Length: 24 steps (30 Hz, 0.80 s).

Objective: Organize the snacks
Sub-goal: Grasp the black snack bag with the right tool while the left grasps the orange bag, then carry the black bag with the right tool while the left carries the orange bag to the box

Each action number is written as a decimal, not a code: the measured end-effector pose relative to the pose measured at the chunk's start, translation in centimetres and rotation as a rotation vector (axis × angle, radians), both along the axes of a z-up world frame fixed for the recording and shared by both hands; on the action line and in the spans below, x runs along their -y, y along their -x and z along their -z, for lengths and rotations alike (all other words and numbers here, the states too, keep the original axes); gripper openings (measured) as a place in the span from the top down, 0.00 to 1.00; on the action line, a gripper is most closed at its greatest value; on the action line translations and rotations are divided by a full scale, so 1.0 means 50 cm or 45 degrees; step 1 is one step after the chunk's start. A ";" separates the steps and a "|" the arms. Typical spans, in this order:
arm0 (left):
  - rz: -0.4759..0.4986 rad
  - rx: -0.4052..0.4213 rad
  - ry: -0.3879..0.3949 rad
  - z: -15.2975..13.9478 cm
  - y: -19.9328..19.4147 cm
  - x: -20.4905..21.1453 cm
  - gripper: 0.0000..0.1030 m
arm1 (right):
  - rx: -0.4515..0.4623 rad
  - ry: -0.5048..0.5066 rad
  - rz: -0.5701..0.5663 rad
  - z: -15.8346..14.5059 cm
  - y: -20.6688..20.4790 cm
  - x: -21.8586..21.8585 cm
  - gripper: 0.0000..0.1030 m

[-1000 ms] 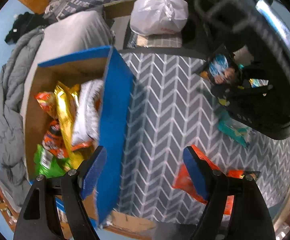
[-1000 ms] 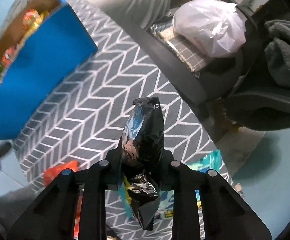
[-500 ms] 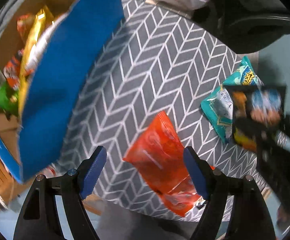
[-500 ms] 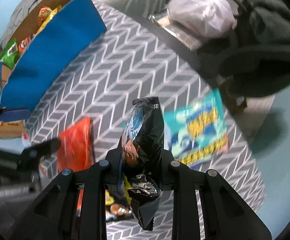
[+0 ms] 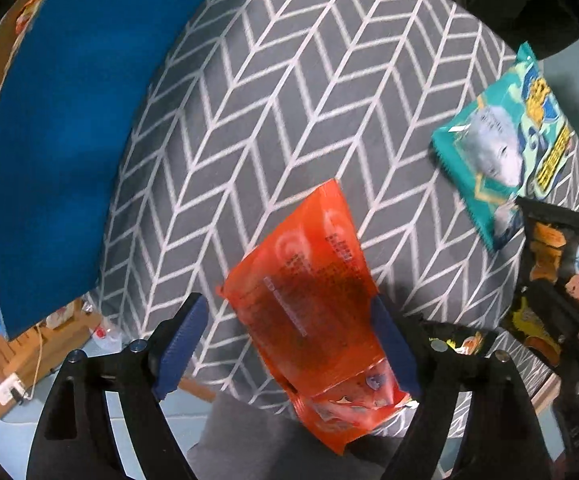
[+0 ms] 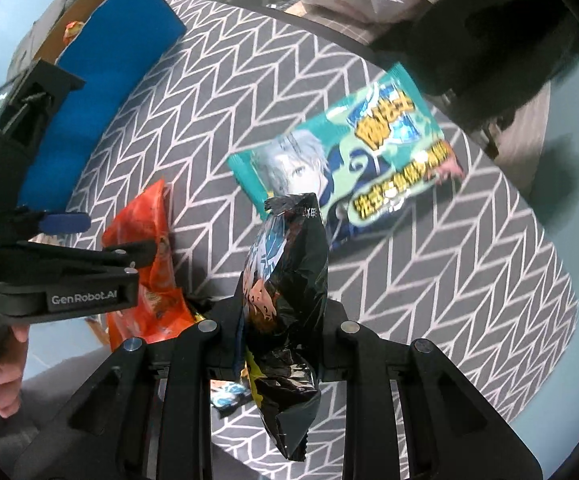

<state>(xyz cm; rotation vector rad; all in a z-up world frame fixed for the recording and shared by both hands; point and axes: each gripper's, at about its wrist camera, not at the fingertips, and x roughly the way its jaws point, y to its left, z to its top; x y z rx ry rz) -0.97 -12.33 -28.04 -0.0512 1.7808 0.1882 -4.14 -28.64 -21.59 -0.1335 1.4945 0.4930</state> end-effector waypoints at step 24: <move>-0.319 0.018 0.132 -0.024 0.191 -0.104 0.17 | -0.061 -0.024 -0.019 0.041 0.091 -0.037 0.78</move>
